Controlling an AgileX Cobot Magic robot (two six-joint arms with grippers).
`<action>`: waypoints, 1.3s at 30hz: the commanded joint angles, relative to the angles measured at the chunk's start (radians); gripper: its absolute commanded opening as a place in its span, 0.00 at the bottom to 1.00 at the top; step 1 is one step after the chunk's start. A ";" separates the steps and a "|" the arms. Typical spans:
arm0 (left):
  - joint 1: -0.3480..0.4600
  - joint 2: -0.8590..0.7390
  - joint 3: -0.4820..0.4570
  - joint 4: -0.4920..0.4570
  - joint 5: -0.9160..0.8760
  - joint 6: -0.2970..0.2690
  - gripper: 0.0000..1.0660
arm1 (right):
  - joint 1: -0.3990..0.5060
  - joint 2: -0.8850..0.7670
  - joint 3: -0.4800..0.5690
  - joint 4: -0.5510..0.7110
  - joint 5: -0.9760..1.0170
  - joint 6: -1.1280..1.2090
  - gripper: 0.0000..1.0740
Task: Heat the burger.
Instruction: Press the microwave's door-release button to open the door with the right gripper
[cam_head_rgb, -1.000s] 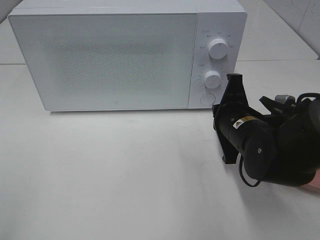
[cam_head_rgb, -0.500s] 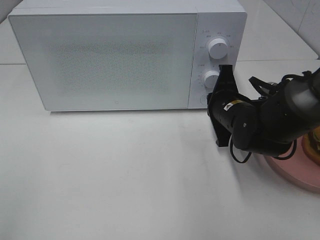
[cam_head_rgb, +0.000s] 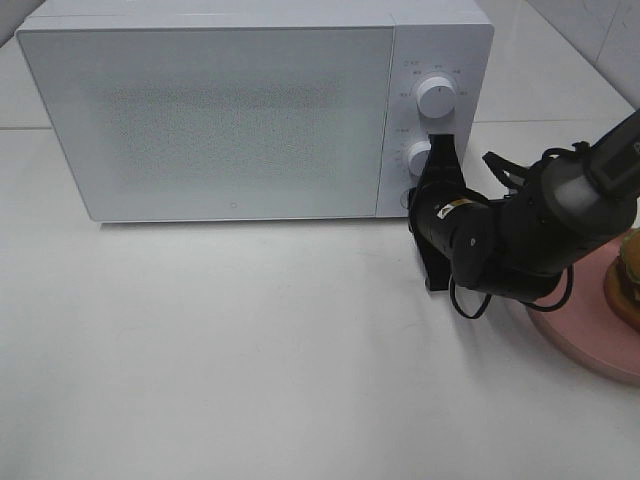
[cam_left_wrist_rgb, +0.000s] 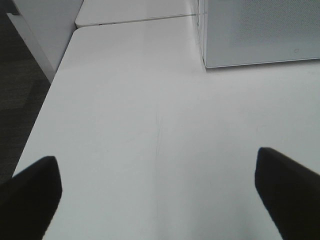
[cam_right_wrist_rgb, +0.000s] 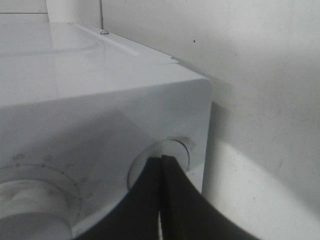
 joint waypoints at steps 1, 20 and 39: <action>-0.004 -0.015 0.002 -0.002 -0.009 -0.001 0.92 | -0.005 0.009 -0.021 -0.010 -0.003 -0.005 0.00; -0.004 -0.015 0.002 -0.002 -0.009 -0.001 0.92 | -0.005 0.046 -0.111 0.012 -0.245 0.007 0.00; -0.004 -0.015 0.002 -0.002 -0.009 -0.001 0.92 | -0.015 0.017 -0.127 -0.011 -0.113 -0.037 0.00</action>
